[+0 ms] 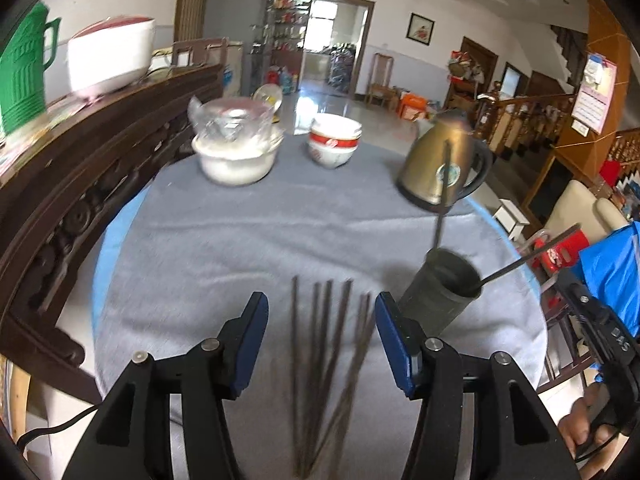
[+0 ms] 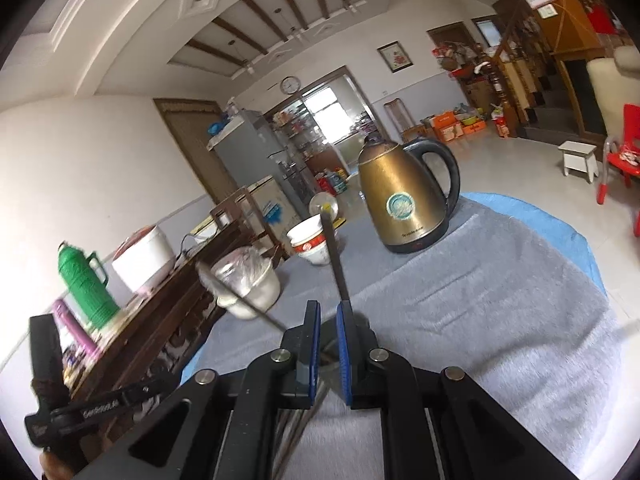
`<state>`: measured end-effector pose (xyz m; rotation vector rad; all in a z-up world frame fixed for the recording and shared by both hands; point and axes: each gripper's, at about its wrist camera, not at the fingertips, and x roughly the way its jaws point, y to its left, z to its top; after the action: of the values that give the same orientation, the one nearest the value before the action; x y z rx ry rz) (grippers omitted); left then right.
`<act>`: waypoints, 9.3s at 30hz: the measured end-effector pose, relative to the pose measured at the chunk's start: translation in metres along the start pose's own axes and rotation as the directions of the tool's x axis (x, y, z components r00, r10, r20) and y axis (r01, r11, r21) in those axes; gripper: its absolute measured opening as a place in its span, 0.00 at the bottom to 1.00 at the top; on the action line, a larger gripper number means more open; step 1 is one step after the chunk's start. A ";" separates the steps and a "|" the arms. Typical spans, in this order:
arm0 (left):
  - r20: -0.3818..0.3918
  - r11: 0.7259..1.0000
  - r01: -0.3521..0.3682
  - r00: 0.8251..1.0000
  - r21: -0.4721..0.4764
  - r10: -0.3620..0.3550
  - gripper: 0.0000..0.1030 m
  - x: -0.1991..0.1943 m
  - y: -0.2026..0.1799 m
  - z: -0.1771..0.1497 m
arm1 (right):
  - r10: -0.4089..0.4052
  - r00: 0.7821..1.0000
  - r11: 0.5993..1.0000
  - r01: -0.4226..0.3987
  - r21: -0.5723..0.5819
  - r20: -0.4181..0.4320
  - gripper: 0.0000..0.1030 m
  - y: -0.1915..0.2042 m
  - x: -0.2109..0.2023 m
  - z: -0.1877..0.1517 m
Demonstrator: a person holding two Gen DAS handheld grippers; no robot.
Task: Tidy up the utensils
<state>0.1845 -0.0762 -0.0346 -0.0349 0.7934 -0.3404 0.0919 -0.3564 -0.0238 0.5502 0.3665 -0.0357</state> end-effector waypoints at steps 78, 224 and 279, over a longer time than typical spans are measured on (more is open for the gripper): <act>-0.081 0.959 -0.251 0.962 0.131 0.262 0.65 0.036 -0.010 -0.099 | 0.320 0.930 0.894 -0.235 0.382 -0.178 0.60 -0.093 0.075 -0.106; -0.297 0.998 0.069 0.952 -0.010 -0.069 0.66 0.110 0.079 -0.023 | -0.179 0.838 0.975 0.082 -0.205 -0.516 0.17 0.046 0.177 -0.100; -0.535 0.991 0.044 0.838 -0.126 -0.105 0.50 0.219 0.055 0.038 | -0.114 0.895 0.984 0.042 -0.174 -0.432 0.06 0.047 0.159 -0.065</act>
<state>0.3695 -0.0965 -0.1678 -0.0741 1.3800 -0.3863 0.2251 -0.2722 -0.1072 0.3789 0.8291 0.0423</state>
